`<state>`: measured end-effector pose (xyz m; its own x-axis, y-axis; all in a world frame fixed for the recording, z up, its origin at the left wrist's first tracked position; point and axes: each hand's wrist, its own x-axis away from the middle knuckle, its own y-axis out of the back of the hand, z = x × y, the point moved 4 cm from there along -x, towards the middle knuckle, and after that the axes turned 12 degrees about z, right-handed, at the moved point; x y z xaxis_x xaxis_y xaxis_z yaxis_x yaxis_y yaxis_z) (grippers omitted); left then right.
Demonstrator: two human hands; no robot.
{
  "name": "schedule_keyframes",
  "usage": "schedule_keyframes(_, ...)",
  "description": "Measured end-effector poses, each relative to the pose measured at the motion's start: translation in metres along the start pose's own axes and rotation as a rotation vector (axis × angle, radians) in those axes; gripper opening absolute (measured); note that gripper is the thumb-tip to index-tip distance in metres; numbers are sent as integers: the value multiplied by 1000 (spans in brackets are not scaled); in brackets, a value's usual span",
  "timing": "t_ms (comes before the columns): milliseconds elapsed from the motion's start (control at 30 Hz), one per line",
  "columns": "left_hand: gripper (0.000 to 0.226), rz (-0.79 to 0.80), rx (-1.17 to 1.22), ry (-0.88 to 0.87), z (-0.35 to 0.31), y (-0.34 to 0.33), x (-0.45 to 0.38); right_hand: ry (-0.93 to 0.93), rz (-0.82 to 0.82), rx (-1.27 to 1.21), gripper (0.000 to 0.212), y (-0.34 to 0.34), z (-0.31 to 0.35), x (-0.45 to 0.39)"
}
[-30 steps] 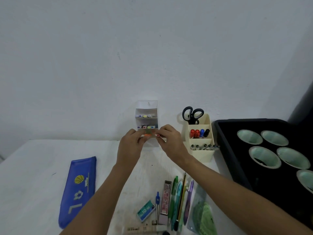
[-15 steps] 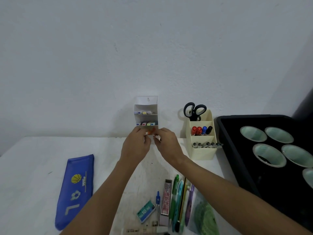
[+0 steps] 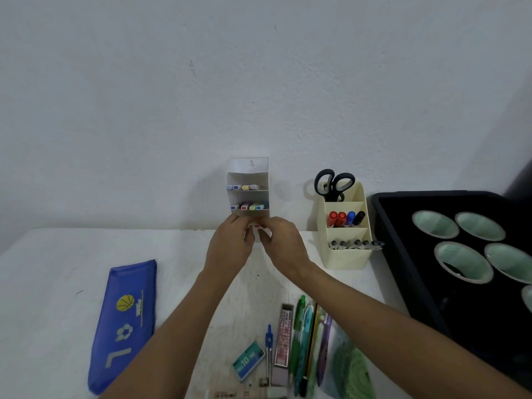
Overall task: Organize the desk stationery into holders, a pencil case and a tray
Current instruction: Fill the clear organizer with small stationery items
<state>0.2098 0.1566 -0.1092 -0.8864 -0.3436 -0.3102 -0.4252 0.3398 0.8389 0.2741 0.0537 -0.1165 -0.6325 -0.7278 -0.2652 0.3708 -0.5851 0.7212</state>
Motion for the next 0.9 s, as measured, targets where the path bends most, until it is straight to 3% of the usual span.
schedule_keyframes(267,28,-13,42,103,-1,3,20,3,30,-28,25,10,6,17)
schedule_keyframes(367,30,22,61,106,-11,6,42,16,123,1,24,20,9,36)
schedule_keyframes(667,27,502,42,170,-31,7,117,8,705,188,25,64,-6,117)
schedule_keyframes(900,22,647,-23,203,-41,23,153,-50,821,261,26,58,-3,152)
